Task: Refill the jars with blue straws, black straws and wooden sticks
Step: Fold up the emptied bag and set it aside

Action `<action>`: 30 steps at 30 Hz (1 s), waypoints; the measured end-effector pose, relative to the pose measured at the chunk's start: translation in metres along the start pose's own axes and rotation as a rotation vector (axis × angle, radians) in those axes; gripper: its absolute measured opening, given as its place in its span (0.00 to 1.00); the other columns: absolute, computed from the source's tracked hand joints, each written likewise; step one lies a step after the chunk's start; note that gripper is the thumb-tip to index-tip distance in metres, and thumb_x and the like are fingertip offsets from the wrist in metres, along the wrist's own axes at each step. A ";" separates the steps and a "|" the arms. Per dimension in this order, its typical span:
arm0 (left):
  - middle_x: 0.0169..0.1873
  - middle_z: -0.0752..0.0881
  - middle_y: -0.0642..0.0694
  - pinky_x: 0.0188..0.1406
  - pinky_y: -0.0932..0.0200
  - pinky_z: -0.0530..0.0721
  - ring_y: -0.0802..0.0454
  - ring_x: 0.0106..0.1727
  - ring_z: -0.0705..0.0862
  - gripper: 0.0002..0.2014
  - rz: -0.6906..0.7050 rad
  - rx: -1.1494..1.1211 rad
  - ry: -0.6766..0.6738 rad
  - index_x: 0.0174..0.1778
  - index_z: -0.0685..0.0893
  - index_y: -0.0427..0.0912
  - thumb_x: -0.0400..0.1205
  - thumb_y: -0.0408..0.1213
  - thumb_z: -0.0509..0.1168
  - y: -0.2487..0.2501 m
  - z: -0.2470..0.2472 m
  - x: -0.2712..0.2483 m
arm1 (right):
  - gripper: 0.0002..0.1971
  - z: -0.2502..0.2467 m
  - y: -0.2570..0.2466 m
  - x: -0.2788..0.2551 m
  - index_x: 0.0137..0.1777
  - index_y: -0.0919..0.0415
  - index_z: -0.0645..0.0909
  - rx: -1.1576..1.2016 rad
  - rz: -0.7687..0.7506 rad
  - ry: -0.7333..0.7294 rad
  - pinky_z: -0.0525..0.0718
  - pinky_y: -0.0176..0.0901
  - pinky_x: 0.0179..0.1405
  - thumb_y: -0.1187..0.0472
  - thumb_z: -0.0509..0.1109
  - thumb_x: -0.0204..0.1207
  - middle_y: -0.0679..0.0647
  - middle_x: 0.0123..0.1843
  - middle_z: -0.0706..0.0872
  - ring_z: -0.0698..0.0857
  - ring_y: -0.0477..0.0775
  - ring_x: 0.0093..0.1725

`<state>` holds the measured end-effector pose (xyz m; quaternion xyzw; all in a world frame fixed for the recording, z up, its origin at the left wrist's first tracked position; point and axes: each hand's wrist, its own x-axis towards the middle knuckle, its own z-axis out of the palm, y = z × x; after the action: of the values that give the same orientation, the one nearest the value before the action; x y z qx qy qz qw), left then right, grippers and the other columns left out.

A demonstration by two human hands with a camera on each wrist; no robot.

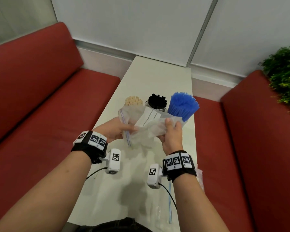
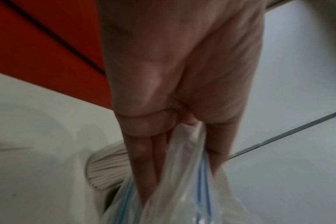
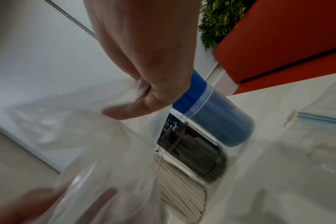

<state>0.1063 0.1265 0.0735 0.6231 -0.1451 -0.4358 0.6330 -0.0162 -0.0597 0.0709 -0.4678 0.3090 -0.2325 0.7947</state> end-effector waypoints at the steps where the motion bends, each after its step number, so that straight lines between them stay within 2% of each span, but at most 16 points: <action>1: 0.50 0.93 0.40 0.47 0.53 0.92 0.44 0.51 0.91 0.11 -0.013 0.010 0.086 0.56 0.91 0.39 0.80 0.25 0.72 -0.001 -0.005 0.000 | 0.08 0.000 0.001 0.000 0.63 0.58 0.76 0.003 -0.014 -0.013 0.91 0.51 0.42 0.59 0.66 0.88 0.59 0.59 0.88 0.91 0.58 0.54; 4: 0.47 0.93 0.37 0.49 0.54 0.94 0.47 0.44 0.93 0.09 0.042 -0.094 0.217 0.56 0.88 0.33 0.81 0.22 0.70 0.008 -0.029 -0.011 | 0.15 -0.007 0.001 0.002 0.67 0.64 0.79 -0.010 -0.027 -0.038 0.90 0.47 0.38 0.59 0.72 0.84 0.61 0.57 0.91 0.93 0.55 0.49; 6: 0.47 0.93 0.36 0.44 0.57 0.93 0.47 0.43 0.94 0.06 0.111 -0.183 0.306 0.55 0.87 0.30 0.83 0.24 0.68 0.017 -0.050 -0.024 | 0.15 -0.011 0.001 0.003 0.65 0.65 0.81 -0.011 -0.001 -0.036 0.90 0.46 0.37 0.59 0.74 0.82 0.61 0.56 0.92 0.93 0.56 0.48; 7: 0.47 0.93 0.37 0.40 0.60 0.92 0.48 0.41 0.94 0.05 0.137 -0.191 0.356 0.54 0.87 0.31 0.84 0.27 0.69 0.021 -0.060 -0.030 | 0.15 -0.011 0.002 0.004 0.66 0.65 0.81 0.004 0.009 -0.047 0.91 0.47 0.40 0.60 0.74 0.82 0.61 0.57 0.92 0.93 0.58 0.51; 9: 0.44 0.93 0.41 0.33 0.56 0.91 0.50 0.38 0.91 0.07 0.167 -0.146 0.444 0.51 0.90 0.36 0.85 0.37 0.71 0.026 -0.076 -0.044 | 0.15 -0.007 0.004 0.007 0.65 0.64 0.82 0.007 0.027 -0.090 0.91 0.49 0.43 0.59 0.74 0.82 0.60 0.58 0.92 0.92 0.60 0.54; 11: 0.40 0.93 0.43 0.24 0.55 0.87 0.49 0.33 0.89 0.10 0.199 -0.101 0.540 0.48 0.91 0.41 0.84 0.45 0.72 0.026 -0.090 -0.057 | 0.12 0.003 0.010 0.009 0.60 0.62 0.83 -0.048 0.052 -0.121 0.89 0.47 0.37 0.57 0.75 0.81 0.58 0.52 0.93 0.92 0.59 0.47; 12: 0.40 0.92 0.42 0.26 0.54 0.86 0.47 0.32 0.88 0.11 0.218 -0.103 0.598 0.46 0.91 0.42 0.84 0.48 0.73 0.025 -0.096 -0.063 | 0.10 0.010 0.015 0.010 0.56 0.62 0.83 -0.078 0.060 -0.112 0.86 0.45 0.32 0.56 0.75 0.82 0.56 0.46 0.92 0.89 0.56 0.41; 14: 0.43 0.92 0.40 0.39 0.49 0.87 0.45 0.39 0.89 0.13 0.258 -0.139 0.720 0.44 0.91 0.45 0.83 0.51 0.73 0.024 -0.108 -0.071 | 0.10 0.027 0.031 0.010 0.52 0.61 0.81 -0.093 0.093 -0.029 0.78 0.41 0.26 0.53 0.70 0.85 0.52 0.33 0.84 0.81 0.50 0.29; 17: 0.44 0.92 0.43 0.53 0.48 0.88 0.49 0.46 0.88 0.16 0.311 -0.112 0.878 0.42 0.91 0.45 0.85 0.55 0.70 0.022 -0.126 -0.081 | 0.15 0.056 0.069 0.007 0.51 0.64 0.80 -0.242 0.187 0.128 0.77 0.40 0.23 0.54 0.59 0.91 0.55 0.29 0.80 0.79 0.51 0.22; 19: 0.42 0.91 0.46 0.55 0.46 0.88 0.51 0.46 0.87 0.19 0.314 -0.050 0.919 0.42 0.90 0.45 0.85 0.57 0.67 0.020 -0.136 -0.085 | 0.11 0.074 0.105 0.002 0.51 0.68 0.81 -0.558 0.285 0.064 0.82 0.44 0.25 0.61 0.61 0.88 0.61 0.33 0.84 0.81 0.57 0.25; 21: 0.43 0.92 0.49 0.54 0.48 0.87 0.52 0.47 0.88 0.20 0.305 -0.023 0.902 0.44 0.90 0.45 0.86 0.58 0.65 0.017 -0.142 -0.086 | 0.10 0.094 0.142 -0.008 0.52 0.73 0.83 -0.884 0.362 -0.165 0.91 0.55 0.38 0.65 0.65 0.86 0.68 0.42 0.88 0.86 0.62 0.33; 22: 0.43 0.92 0.51 0.54 0.51 0.87 0.53 0.47 0.89 0.18 0.302 -0.022 0.895 0.45 0.90 0.46 0.88 0.56 0.64 0.014 -0.144 -0.086 | 0.12 0.102 0.158 -0.014 0.54 0.75 0.84 -1.051 0.368 -0.279 0.91 0.58 0.49 0.64 0.65 0.86 0.70 0.49 0.89 0.89 0.66 0.41; 24: 0.45 0.93 0.51 0.54 0.53 0.87 0.55 0.49 0.90 0.16 0.288 -0.019 0.884 0.50 0.90 0.46 0.90 0.52 0.62 0.008 -0.147 -0.084 | 0.17 0.115 0.183 -0.024 0.62 0.74 0.82 -1.302 0.335 -0.415 0.86 0.53 0.60 0.57 0.64 0.88 0.70 0.63 0.86 0.87 0.68 0.60; 26: 0.45 0.90 0.46 0.55 0.49 0.87 0.52 0.49 0.88 0.18 0.259 0.025 0.860 0.52 0.89 0.42 0.90 0.53 0.62 -0.001 -0.151 -0.083 | 0.23 0.125 0.202 -0.031 0.74 0.69 0.74 -1.402 0.343 -0.451 0.78 0.49 0.69 0.52 0.63 0.89 0.66 0.75 0.79 0.79 0.66 0.73; 29: 0.41 0.91 0.48 0.47 0.59 0.88 0.57 0.44 0.89 0.17 0.258 0.047 0.831 0.47 0.91 0.49 0.90 0.53 0.61 -0.013 -0.158 -0.084 | 0.20 0.131 0.220 -0.037 0.76 0.63 0.67 -1.464 0.374 -0.363 0.76 0.52 0.72 0.54 0.62 0.88 0.62 0.77 0.76 0.78 0.65 0.74; 30: 0.43 0.91 0.47 0.50 0.56 0.88 0.55 0.46 0.89 0.17 0.254 0.041 0.821 0.48 0.92 0.49 0.90 0.53 0.61 -0.016 -0.161 -0.083 | 0.17 0.131 0.223 -0.037 0.75 0.62 0.67 -1.506 0.363 -0.350 0.76 0.52 0.72 0.57 0.58 0.89 0.62 0.76 0.75 0.78 0.65 0.74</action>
<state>0.1692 0.2970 0.0592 0.7345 0.0347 -0.0673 0.6744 0.0684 0.1445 -0.0679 -0.8516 0.3251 0.2489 0.3274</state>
